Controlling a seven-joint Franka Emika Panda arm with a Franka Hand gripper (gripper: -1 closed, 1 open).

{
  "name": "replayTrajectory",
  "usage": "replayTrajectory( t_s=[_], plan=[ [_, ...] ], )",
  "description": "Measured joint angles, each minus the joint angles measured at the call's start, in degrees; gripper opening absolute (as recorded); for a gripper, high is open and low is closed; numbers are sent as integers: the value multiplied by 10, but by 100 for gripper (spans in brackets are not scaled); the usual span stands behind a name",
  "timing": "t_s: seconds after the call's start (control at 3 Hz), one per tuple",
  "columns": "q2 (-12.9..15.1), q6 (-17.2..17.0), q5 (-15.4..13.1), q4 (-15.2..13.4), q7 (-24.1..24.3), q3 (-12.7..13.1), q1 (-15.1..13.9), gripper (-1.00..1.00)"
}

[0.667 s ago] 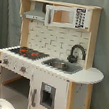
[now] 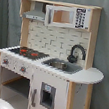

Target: Play with the kitchen

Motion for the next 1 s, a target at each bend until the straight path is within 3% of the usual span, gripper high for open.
replayTrajectory(
  t_s=[0.33, 1.0],
  plan=[
    [-29, -36, -9, 2, -15, -40, 22, 100],
    [-84, -66, -46, 12, -37, -128, 40, 100]
  ],
)
